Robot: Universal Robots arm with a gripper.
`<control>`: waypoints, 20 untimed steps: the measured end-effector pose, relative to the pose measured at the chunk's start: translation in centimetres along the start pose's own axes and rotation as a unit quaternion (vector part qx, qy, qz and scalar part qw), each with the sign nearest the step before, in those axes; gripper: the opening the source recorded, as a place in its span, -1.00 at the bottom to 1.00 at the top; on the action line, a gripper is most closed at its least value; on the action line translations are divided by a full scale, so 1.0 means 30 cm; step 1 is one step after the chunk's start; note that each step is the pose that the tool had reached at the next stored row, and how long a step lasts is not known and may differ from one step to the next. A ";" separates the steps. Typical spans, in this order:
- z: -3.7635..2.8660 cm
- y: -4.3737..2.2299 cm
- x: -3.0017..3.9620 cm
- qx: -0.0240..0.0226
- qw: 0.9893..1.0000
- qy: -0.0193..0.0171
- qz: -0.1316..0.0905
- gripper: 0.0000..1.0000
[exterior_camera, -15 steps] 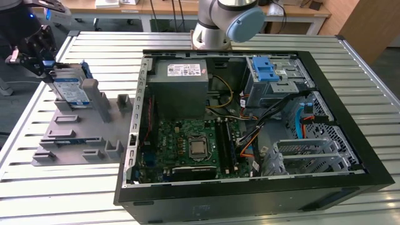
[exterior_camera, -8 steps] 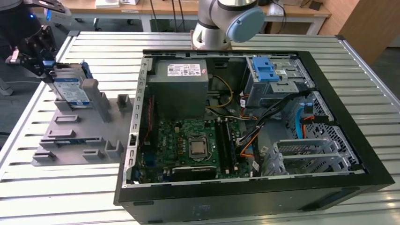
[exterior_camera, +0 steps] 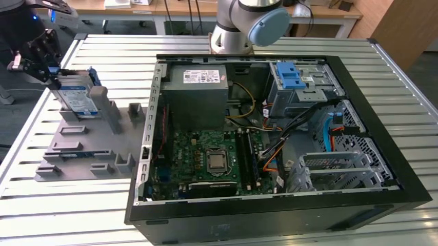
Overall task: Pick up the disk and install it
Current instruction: 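Pick up the disk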
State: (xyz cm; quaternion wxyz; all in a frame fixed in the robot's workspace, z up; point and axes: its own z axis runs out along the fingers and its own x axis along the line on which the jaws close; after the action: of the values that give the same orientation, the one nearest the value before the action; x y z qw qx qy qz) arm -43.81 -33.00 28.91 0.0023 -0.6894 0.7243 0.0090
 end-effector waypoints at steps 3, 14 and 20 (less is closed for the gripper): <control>0.000 0.000 0.000 0.000 1.000 0.000 0.000 -0.25; 0.001 0.000 0.000 0.000 1.000 0.000 0.000 -0.26; 0.001 0.000 0.005 0.000 1.000 0.000 -0.006 -0.26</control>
State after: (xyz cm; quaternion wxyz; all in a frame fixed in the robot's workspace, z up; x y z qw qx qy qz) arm -43.81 -33.14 28.89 0.0023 -0.6934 0.7205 0.0090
